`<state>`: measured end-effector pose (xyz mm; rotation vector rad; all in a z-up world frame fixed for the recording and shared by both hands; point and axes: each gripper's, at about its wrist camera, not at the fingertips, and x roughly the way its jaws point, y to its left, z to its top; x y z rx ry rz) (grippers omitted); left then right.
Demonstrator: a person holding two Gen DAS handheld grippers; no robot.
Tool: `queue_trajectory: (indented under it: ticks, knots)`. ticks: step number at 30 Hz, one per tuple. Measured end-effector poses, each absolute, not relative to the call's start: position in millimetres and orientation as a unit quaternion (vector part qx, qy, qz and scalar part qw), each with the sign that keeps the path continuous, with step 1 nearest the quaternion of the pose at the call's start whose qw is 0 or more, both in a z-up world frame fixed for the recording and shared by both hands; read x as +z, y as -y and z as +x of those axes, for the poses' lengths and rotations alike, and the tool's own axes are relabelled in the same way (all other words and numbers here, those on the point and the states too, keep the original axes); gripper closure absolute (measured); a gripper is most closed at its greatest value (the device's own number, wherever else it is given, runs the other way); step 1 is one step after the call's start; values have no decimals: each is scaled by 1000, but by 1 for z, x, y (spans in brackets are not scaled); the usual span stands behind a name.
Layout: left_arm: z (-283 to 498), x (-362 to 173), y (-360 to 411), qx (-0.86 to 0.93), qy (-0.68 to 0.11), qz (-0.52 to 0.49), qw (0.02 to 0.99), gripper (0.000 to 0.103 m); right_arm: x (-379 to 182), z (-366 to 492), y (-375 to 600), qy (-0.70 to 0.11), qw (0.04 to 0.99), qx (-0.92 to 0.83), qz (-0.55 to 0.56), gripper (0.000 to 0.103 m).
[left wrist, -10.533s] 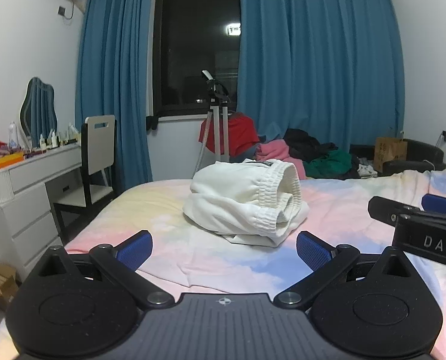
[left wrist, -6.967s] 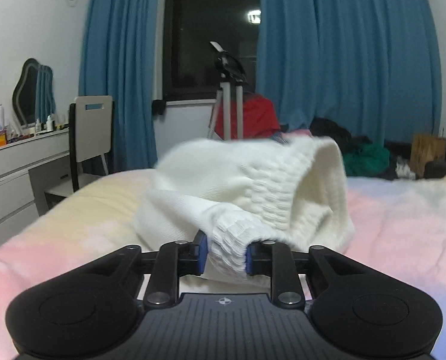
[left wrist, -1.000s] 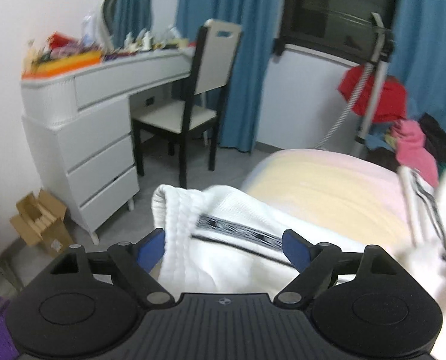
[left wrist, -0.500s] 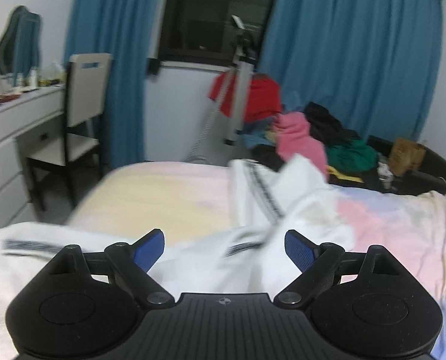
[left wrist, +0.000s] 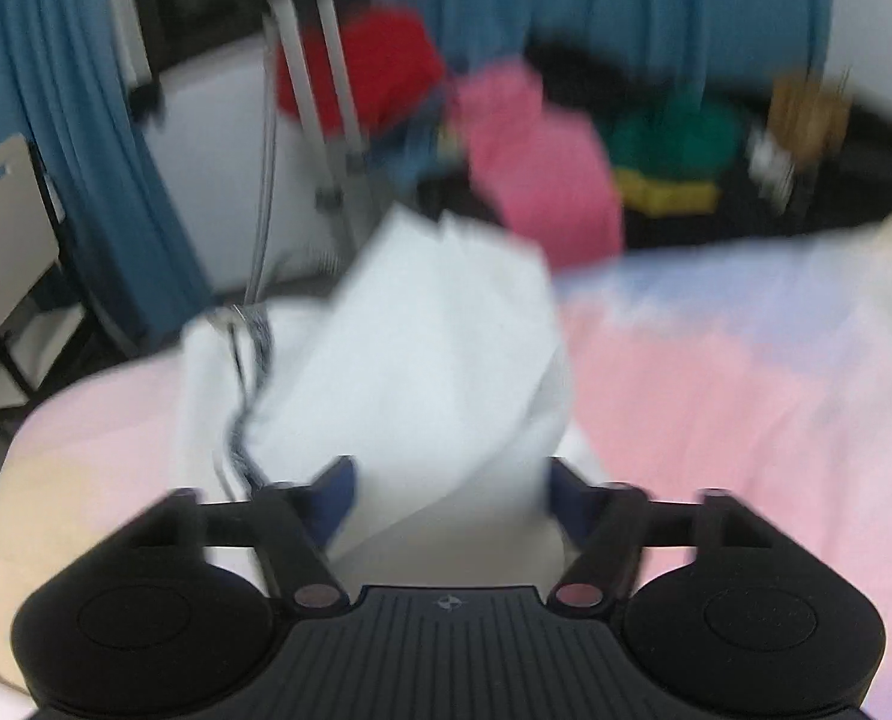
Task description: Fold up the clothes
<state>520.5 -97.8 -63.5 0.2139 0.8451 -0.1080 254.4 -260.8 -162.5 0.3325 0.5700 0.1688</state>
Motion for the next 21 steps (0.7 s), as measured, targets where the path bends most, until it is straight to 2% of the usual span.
queue_trajectory:
  ticks: [1, 2, 3, 8, 11, 16, 21]
  knots:
    - [526, -67, 101, -52, -414, 100, 903, 74, -167, 259, 263, -282, 941, 83, 168, 20]
    - [527, -66, 103, -51, -410, 94, 906, 92, -170, 261, 264, -277, 943, 83, 166, 21]
    - [525, -63, 104, -51, -401, 86, 911, 96, -172, 262, 265, -273, 944, 83, 165, 21]
    - [468, -19, 116, -51, -273, 162, 947, 98, -169, 255, 266, -251, 949, 80, 170, 20]
    - [412, 16, 124, -69, -225, 159, 959, 98, -163, 251, 269, -236, 954, 67, 171, 20]
    - [314, 44, 138, -117, -178, 175, 961, 98, -144, 234, 274, -210, 960, 53, 179, 20]
    - [212, 24, 135, -161, -191, 142, 958, 98, -123, 211, 296, -192, 955, 42, 222, 20]
